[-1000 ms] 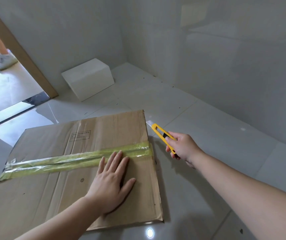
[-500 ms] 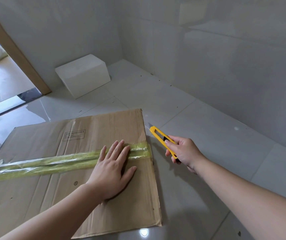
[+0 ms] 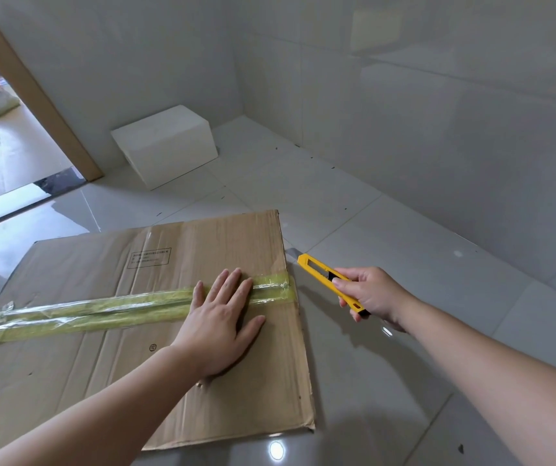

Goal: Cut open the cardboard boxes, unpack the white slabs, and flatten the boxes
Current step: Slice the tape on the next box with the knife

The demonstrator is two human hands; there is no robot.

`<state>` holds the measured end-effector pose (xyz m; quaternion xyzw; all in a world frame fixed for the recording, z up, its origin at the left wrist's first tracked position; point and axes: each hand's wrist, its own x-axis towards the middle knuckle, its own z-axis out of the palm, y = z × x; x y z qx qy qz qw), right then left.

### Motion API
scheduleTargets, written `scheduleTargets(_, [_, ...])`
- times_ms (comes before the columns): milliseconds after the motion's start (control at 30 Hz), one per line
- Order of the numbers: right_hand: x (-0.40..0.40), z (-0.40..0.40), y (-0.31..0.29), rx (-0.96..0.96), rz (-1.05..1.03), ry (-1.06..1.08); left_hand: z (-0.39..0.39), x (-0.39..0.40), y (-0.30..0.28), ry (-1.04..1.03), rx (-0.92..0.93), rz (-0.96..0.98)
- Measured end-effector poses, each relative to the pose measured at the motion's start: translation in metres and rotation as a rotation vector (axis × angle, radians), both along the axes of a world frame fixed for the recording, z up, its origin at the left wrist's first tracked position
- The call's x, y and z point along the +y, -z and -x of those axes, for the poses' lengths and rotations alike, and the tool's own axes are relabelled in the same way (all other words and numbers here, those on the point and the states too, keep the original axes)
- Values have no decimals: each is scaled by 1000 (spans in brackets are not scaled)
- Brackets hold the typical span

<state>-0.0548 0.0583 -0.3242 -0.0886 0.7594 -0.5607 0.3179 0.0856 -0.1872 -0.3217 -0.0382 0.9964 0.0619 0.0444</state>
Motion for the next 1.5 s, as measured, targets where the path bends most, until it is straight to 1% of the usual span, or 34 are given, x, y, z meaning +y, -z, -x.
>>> scheduleTargets(200, [3, -8, 0, 6, 0, 8, 11, 2, -5, 27, 74, -32])
scheduleTargets(367, [9, -12, -1, 14, -31, -26, 14, 8, -4, 51, 73, -54])
scheduleTargets(533, [14, -17, 2, 15, -55, -42, 18, 13, -9, 88, 169, -21])
scheduleTargets(667, [17, -21, 2, 28, -70, -69, 25, 16, -10, 76, 187, -34])
scheduleTargets(767, [9, -24, 0, 48, -72, -77, 24, 18, -6, 89, 165, -41])
scheduleTargets(833, [8, -25, -1, 42, -67, -84, 24, 17, -2, 74, 107, -52])
scheduleTargets(900, [16, -24, -2, 29, -61, -96, 24, 16, 1, 42, 48, -52])
scheduleTargets(967, [27, -21, -2, 23, -59, -113, 24, 15, 1, 24, 27, -54])
scheduleTargets(1200, [17, -19, 2, 13, -53, -130, 24, 15, 2, 11, 15, -52])
scheduleTargets(1400, [35, -21, 2, -26, -29, -182, 24, 13, 4, 13, 28, -52])
scheduleTargets(1500, [31, -21, 3, -12, -30, -180, 26, 12, 5, 11, 38, -54])
